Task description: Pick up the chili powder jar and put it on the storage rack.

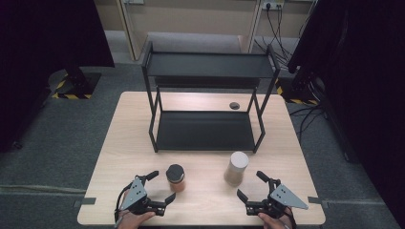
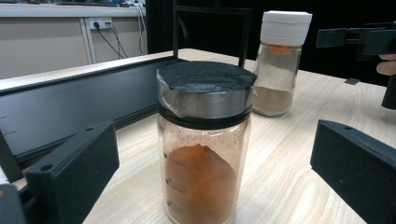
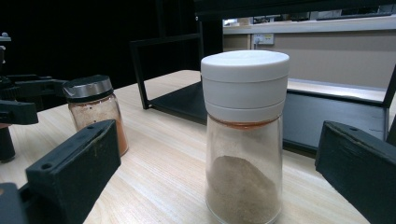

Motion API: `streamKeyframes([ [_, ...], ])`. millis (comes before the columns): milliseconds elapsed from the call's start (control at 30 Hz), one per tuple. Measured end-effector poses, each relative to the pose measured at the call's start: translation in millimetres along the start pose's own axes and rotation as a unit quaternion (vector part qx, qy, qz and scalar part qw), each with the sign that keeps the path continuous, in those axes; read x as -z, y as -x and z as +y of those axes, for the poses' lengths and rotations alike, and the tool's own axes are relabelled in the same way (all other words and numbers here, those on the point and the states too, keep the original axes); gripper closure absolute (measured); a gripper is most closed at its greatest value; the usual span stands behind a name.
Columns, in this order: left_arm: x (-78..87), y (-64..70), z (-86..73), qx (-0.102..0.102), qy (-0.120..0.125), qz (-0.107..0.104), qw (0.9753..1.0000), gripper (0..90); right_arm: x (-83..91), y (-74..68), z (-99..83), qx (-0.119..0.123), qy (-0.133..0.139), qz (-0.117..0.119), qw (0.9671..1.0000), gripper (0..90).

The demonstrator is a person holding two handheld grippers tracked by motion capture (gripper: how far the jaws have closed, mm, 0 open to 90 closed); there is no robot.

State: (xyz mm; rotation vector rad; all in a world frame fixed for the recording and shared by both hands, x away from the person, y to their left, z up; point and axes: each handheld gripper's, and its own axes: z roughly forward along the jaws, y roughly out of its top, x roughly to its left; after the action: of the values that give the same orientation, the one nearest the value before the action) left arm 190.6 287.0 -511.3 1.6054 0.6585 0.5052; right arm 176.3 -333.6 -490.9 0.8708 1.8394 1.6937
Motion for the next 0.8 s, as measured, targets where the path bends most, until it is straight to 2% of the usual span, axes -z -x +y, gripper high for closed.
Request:
streamKeyframes([
  [800,-0.2,1.6,-0.3,0.000,-0.001,0.002,1.0000,0.9,0.1,-2.0,0.3,0.003,0.000,0.003,1.0000,0.4],
])
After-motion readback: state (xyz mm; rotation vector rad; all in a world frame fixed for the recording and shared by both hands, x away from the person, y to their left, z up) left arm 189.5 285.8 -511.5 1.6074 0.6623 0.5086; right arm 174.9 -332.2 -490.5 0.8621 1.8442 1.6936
